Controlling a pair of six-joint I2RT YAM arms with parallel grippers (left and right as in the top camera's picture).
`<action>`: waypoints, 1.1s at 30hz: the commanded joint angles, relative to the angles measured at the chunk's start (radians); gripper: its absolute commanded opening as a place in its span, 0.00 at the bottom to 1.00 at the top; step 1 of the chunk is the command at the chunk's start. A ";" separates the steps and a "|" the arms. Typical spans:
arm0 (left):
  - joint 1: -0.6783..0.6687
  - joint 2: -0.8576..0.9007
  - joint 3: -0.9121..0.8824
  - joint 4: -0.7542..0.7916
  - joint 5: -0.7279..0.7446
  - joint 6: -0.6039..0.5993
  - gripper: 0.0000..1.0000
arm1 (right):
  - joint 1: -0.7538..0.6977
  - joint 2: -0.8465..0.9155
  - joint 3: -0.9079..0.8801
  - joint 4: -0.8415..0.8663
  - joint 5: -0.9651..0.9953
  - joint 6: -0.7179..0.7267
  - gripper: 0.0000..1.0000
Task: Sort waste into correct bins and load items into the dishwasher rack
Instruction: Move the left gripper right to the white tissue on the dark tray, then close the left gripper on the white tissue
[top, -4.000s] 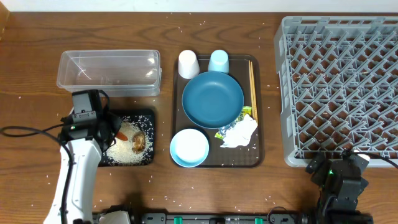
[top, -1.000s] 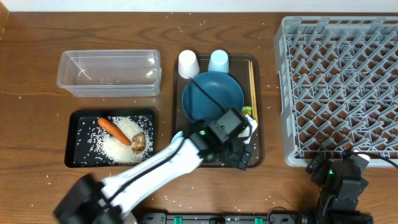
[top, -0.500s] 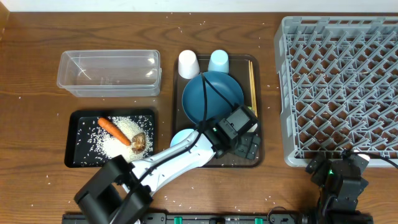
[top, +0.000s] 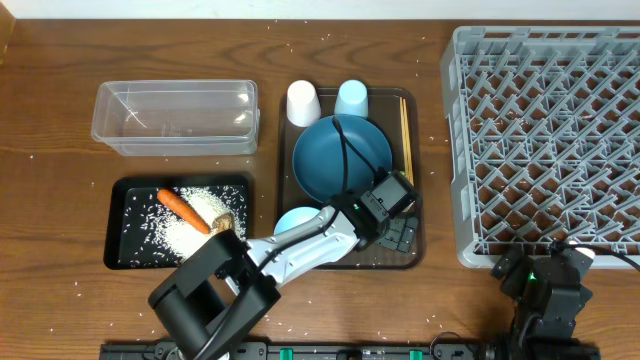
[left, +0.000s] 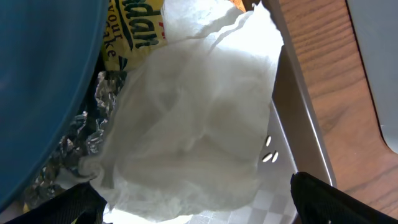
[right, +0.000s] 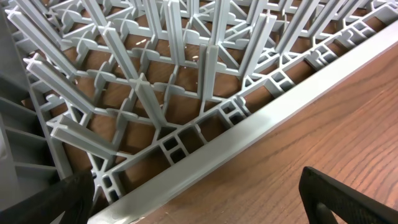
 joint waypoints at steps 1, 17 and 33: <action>-0.005 0.018 0.013 0.000 -0.020 0.003 0.94 | -0.006 -0.002 0.011 -0.001 0.010 -0.011 0.99; -0.087 0.048 0.013 -0.001 -0.109 0.017 0.72 | -0.006 -0.002 0.011 -0.001 0.010 -0.012 0.99; -0.093 0.026 0.013 -0.016 -0.110 0.017 0.45 | -0.006 -0.002 0.011 -0.001 0.010 -0.011 0.99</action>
